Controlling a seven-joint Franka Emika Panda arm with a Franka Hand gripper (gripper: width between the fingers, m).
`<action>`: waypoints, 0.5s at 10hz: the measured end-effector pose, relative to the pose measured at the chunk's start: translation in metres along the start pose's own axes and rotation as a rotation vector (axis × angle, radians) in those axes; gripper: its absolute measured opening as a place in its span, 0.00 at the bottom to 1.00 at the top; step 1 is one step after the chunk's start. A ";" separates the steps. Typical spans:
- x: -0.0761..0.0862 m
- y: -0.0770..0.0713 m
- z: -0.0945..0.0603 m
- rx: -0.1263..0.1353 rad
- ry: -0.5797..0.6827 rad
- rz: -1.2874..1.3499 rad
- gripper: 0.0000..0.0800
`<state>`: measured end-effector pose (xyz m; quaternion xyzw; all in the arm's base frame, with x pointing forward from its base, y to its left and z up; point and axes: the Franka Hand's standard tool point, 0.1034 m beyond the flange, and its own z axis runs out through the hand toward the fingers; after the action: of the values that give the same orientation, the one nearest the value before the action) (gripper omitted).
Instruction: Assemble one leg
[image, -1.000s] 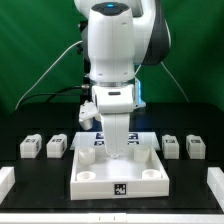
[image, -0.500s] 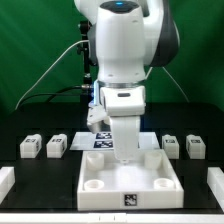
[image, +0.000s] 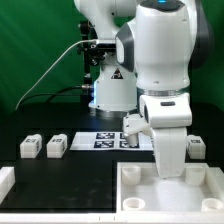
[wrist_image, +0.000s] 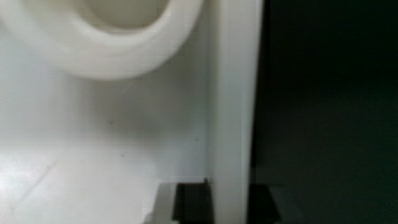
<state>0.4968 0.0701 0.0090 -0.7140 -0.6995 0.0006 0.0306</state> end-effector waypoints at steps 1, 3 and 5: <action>0.000 0.000 0.001 0.011 -0.005 0.001 0.08; 0.000 0.000 0.001 -0.019 0.001 -0.010 0.08; -0.001 0.000 0.002 -0.019 0.001 -0.007 0.19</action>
Offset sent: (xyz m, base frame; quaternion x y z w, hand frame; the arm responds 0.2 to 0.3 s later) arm 0.0000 0.0000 0.0000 0.0000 0.0000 0.0000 1.0000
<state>0.4963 0.0694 0.0069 -0.7117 -0.7020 -0.0065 0.0243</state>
